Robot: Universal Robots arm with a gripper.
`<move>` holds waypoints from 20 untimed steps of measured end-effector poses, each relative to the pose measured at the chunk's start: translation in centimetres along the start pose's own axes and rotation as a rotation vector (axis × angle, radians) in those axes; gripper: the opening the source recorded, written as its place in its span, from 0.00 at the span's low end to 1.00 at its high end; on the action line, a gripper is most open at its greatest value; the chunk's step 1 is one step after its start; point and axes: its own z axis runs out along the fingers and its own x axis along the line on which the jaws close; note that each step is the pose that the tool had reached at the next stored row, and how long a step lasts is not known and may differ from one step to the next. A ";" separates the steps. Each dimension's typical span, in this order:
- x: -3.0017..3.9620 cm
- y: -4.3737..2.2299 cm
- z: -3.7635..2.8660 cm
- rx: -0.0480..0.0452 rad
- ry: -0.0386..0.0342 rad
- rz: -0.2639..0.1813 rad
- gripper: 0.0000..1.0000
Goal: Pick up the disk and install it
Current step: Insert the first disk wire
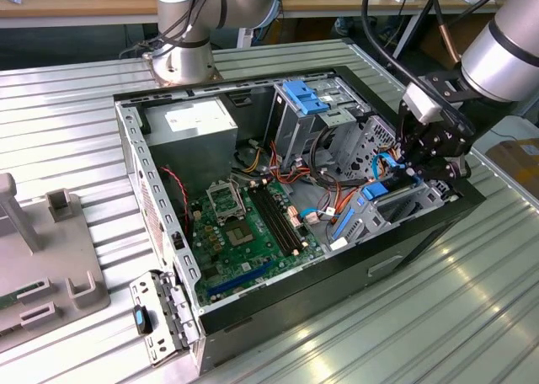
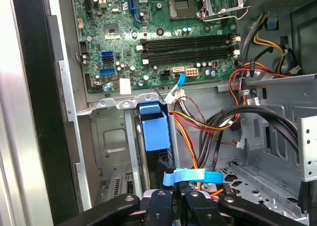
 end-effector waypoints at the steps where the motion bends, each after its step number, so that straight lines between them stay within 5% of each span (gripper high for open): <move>1: 0.00 0.00 0.00 0.0002 0.0000 0.001 0.16; 7: 0.00 0.00 -0.01 0.0023 0.0009 0.018 0.16; 20: -0.02 -0.15 -0.01 -0.0182 0.0048 0.021 0.16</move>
